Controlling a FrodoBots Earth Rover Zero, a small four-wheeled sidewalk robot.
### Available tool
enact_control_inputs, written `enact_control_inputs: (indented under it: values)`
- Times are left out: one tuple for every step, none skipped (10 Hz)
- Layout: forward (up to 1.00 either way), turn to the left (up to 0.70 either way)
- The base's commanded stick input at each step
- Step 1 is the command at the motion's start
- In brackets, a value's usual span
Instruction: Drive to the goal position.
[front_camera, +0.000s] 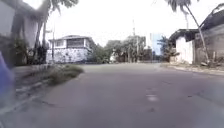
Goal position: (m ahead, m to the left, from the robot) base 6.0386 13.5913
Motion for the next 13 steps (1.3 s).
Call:
enact_control_inputs:
  values:
    - [1.00, 0.00]
    - [1.00, 0.04]
    - [1.00, 0.00]
    - [1.00, 0.02]
    - [1.00, 0.04]
    - [1.00, 0.09]
    - [1.00, 0.00]
    - [1.00, 0.00]
    - [1.00, 0.00]
    - [1.00, 0.00]
    - [1.00, 0.00]
    - [1.00, 0.00]
    - [1.00, 0.00]
